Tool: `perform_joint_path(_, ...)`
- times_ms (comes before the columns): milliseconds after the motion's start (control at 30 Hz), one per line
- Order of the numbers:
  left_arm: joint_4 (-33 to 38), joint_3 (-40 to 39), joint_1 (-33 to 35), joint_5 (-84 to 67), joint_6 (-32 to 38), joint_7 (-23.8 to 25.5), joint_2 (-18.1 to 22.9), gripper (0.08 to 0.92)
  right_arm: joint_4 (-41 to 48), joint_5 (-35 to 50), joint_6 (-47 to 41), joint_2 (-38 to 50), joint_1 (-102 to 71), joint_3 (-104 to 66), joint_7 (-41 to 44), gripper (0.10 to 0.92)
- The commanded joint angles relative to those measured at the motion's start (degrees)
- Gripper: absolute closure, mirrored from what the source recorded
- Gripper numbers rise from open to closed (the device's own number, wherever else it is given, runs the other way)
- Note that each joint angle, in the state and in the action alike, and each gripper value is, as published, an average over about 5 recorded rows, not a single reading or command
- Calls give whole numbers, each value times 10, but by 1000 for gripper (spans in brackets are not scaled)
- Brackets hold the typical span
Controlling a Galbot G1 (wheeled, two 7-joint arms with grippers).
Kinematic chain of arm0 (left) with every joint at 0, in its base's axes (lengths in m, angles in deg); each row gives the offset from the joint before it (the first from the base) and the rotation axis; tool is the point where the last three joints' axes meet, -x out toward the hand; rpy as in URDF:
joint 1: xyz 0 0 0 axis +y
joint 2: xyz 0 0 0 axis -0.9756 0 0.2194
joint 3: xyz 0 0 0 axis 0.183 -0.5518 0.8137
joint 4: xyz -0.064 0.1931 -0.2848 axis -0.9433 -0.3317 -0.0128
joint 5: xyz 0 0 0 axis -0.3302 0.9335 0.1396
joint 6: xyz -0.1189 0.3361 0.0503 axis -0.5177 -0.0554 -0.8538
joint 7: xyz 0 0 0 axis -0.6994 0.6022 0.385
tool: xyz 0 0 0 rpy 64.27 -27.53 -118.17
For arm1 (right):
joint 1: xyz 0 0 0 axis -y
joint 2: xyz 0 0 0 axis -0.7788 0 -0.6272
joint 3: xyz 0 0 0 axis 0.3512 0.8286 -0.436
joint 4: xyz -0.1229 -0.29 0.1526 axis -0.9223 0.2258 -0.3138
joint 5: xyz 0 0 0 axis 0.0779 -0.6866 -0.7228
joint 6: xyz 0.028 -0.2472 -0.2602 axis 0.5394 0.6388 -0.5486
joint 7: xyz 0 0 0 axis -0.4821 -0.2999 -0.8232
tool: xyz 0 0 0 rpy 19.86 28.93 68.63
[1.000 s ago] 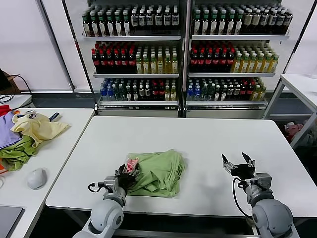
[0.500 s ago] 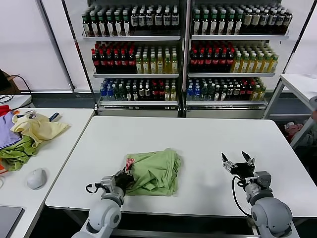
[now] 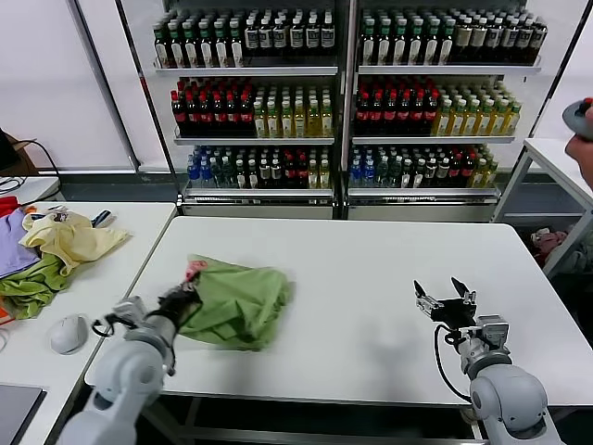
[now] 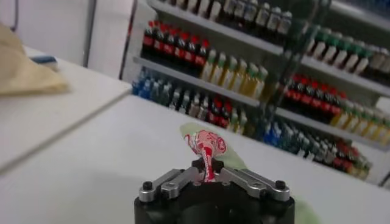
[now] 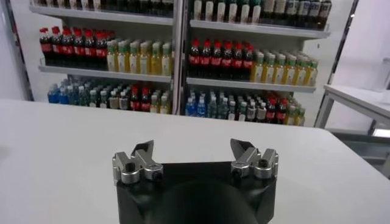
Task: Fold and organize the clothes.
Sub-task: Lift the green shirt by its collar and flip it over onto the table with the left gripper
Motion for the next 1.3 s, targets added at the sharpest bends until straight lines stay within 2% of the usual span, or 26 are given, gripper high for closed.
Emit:
perform_joint_path(33,67,168,-12,-220,-56,-10,-144,891,-2,1,0,-4,5,4,0,203)
perform_joint_path(167,96,109,-15,-198,-56,-24,-131,891,-5,0,0,-11,7,7,0,203)
perform_joint_path(333,100,-7,-49,-124,-56,-39,-65,891,-9,0,-1,-17,8,8,0,203)
perform_joint_path(567,-17,-192,-112,76,-55,-30,55,891,-4,-3,3,-22,5,6,1,203)
perform_joint_path(733,-83,-274,-155,142,-55,-36,133,891,-7,-3,6,-24,1,0,2,203)
perform_joint_path(1033,-219,-346,-227,192,-55,-41,218,891,-3,-2,9,-24,5,-4,3,203)
perform_joint_path(1200,-240,-369,-232,230,-55,-33,229,891,0,-1,8,-24,12,-2,3,203)
perform_joint_path(1300,-244,-373,-229,233,-38,-17,236,862,3,-1,8,-24,16,0,4,203)
